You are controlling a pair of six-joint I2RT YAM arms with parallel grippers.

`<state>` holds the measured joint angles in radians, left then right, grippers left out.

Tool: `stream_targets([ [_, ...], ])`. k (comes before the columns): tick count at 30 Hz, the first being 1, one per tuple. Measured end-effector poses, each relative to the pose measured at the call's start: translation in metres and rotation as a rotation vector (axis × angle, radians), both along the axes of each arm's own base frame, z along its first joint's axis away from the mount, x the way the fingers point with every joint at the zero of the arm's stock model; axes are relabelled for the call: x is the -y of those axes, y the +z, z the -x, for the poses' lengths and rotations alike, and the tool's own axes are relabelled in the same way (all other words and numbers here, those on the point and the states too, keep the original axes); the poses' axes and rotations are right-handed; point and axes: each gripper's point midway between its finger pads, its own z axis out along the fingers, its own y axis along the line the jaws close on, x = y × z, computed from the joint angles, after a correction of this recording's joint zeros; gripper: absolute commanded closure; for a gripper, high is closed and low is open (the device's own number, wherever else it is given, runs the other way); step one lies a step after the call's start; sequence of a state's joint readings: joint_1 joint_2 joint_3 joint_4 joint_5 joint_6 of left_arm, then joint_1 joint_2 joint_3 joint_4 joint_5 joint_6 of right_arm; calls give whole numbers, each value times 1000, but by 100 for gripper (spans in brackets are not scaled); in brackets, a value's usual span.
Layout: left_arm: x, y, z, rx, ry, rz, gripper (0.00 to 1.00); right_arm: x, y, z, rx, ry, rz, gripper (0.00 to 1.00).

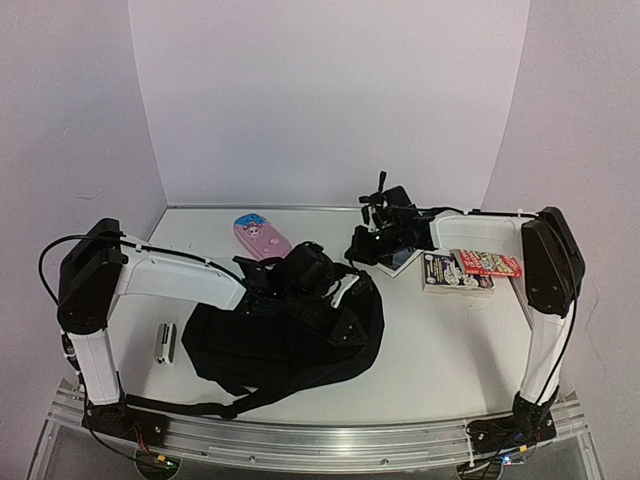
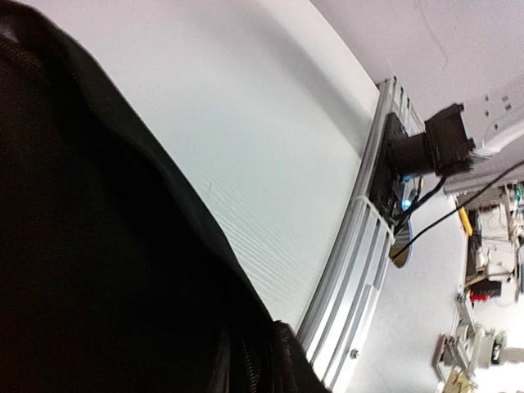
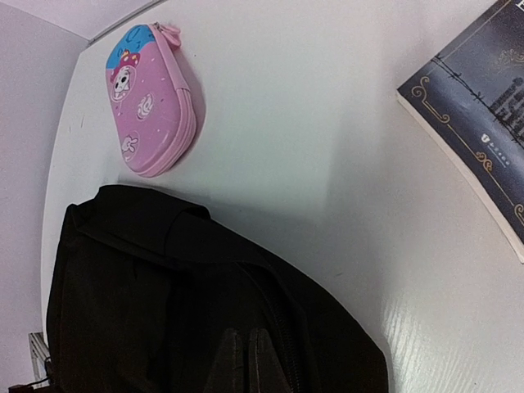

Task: Pack the student bag
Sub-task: Unzip the student bag at the center of the board.

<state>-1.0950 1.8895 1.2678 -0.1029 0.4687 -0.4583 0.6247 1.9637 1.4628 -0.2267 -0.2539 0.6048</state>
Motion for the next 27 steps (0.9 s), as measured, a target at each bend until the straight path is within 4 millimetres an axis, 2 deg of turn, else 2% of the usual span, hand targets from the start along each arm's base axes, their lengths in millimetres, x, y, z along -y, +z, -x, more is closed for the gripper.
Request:
stream_targets([
  [3,-1,4,-6,13,35,-2,44,-3,-2,-2,-1,8,-5,100],
  [5,-2,4,-12,32,63,-12,34,-4,-2,-2,-3,9,-5,100],
  [9,1,9,-20,49,101,-21,27,-3,-3,-2,-4,2,-7,100],
  [14,14,20,-29,64,116,7,27,-1,-8,-2,-12,-14,-3,100],
  [17,21,17,-30,66,112,4,34,1,-11,0,-20,-20,0,100],
  [19,28,12,-32,73,108,-5,44,1,-13,0,-23,-21,1,100],
  [21,33,5,-32,79,106,-23,58,2,-14,1,-23,-21,2,100],
  [24,35,-7,-31,85,105,-58,85,2,-14,0,-22,-21,2,100],
  [26,36,-14,-29,89,104,-80,98,2,-14,0,-22,-21,2,100],
  [27,36,-17,-28,96,101,-87,99,2,-14,0,-22,-21,2,100],
])
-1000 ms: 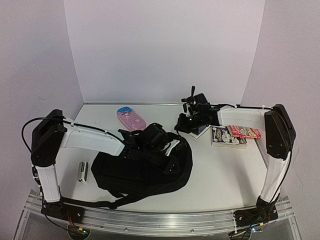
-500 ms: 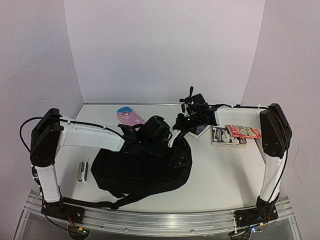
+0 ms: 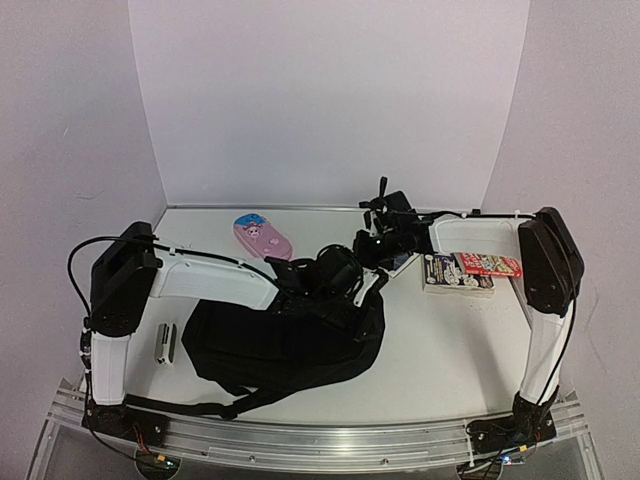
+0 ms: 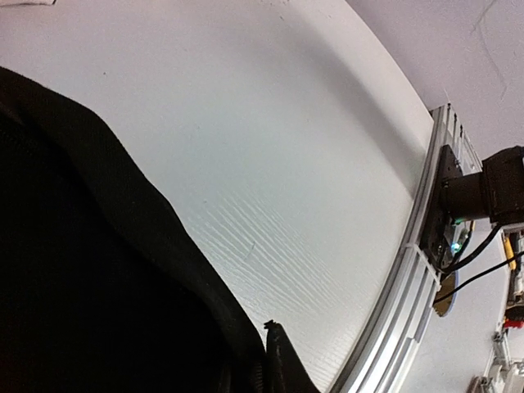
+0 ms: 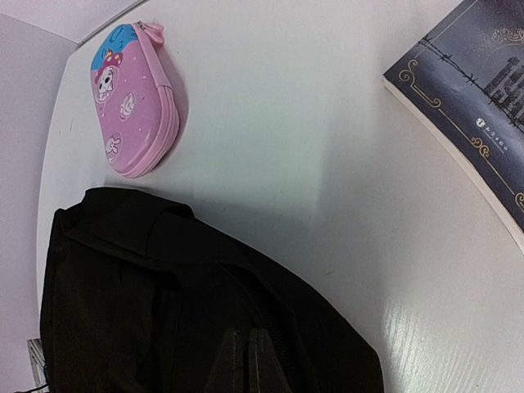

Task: Pack the student bag
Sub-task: Unzip the student bag at the center of the board.

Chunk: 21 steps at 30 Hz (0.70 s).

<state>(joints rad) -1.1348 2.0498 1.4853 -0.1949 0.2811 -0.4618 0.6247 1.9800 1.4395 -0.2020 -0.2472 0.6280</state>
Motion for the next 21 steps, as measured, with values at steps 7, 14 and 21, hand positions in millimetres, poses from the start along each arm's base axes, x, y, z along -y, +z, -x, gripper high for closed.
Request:
stream_targets([
  [7,6,-2,19,46,-69,-10,100,-7,2,6,8,73,-12,100],
  [14,14,1,57,72,-240,17,100,-28,12,-2,47,172,-40,100],
  [21,18,4,89,66,-367,45,100,-65,-5,-11,58,280,-52,100],
])
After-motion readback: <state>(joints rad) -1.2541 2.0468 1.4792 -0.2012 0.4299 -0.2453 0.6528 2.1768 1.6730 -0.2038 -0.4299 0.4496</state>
